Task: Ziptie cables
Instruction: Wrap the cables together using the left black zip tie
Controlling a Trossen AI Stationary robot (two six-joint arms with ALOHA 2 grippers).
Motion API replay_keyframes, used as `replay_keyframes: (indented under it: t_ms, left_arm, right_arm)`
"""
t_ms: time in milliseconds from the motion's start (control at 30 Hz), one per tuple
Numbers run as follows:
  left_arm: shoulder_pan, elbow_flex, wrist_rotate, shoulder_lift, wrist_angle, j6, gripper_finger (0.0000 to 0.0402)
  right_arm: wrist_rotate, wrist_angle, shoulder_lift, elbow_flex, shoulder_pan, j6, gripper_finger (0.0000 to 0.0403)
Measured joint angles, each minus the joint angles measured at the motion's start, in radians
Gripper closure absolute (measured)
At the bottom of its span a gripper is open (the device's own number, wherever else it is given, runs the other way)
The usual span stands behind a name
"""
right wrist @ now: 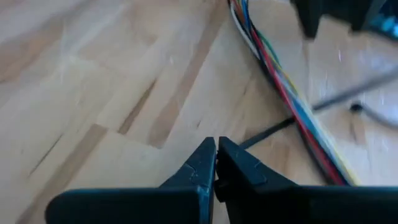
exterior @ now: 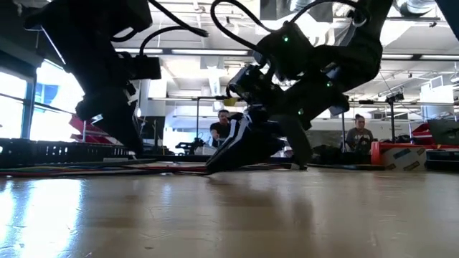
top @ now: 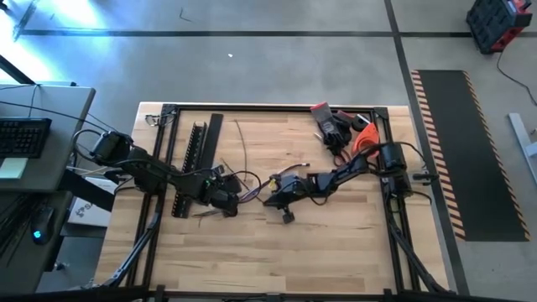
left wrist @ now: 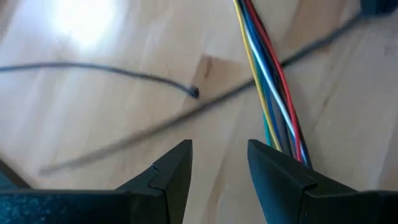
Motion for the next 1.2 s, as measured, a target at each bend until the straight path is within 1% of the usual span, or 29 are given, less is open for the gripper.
replay_keyframes:
  t_ms: [133,333,500,600,733,833,933,1067,1200]
  left_arm:
    - [0.006,0.0,-0.015,0.0,0.035,0.02,0.0262]
    - [0.018,0.0,-0.024,0.028,0.132,0.08,0.0262]
    - [0.024,0.0,0.02,0.111,0.201,0.132,0.027]
    - [0.025,0.0,0.009,0.169,0.26,0.157,0.0283]
    - [0.042,0.003,-0.013,0.233,0.399,0.233,0.0303]
    - [0.062,0.003,-0.009,0.262,0.496,0.299,0.0318]
    - [0.081,0.002,0.042,0.27,0.542,0.361,0.0329]
    - [0.085,0.002,0.084,0.25,0.512,0.383,0.0338]
    - [0.071,-0.002,0.107,0.192,0.444,0.393,0.0339]
  right_arm:
    - [0.102,-0.076,-0.013,0.001,0.06,0.124,0.0402]
    - [0.248,-0.161,-0.023,0.005,0.169,0.299,0.0403]
    - [0.312,-0.256,-0.067,0.001,0.24,0.422,0.0403]
    - [0.351,-0.323,-0.102,0.0,0.284,0.478,0.0403]
    - [0.38,-0.386,-0.128,-0.002,0.325,0.544,0.0403]
    - [0.391,-0.396,-0.128,-0.002,0.336,0.601,0.0403]
    - [0.423,-0.403,-0.128,-0.002,0.337,0.646,0.0403]
    - [0.492,-0.4,-0.128,-0.002,0.308,0.683,0.0403]
    - [0.51,-0.415,-0.12,-0.002,0.241,0.705,0.0403]
